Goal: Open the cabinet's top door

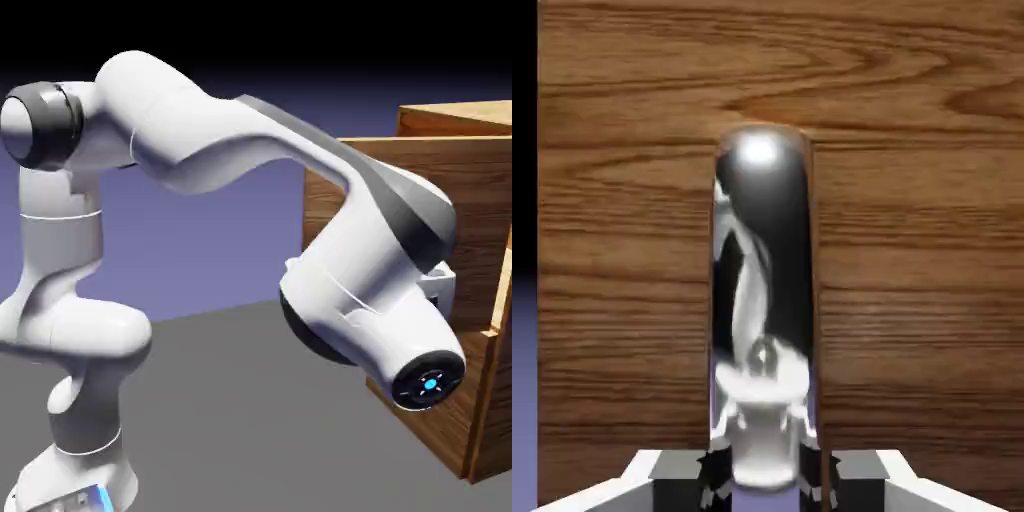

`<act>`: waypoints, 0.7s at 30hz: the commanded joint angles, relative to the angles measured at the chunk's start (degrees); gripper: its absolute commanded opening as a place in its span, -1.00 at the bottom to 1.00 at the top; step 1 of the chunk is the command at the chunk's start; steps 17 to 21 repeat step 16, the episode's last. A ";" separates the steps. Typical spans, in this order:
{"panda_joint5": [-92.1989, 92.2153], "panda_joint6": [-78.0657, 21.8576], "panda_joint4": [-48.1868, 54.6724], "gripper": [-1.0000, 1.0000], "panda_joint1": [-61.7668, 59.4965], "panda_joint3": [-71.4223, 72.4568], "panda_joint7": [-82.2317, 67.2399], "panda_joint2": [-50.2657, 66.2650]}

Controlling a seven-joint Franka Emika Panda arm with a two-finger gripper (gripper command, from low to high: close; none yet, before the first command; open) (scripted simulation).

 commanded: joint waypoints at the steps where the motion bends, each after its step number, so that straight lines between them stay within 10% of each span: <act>1: -1.34 0.84 0.89 -1.00 1.28 -0.40 0.57 -2.08; 14: -18.63 1.76 18.73 -1.00 16.33 -5.70 10.12 -27.67; 15: -18.63 1.76 18.73 1.00 16.33 -5.70 10.12 -27.67; 21: -18.63 1.76 18.73 1.00 16.33 -5.70 10.12 -27.67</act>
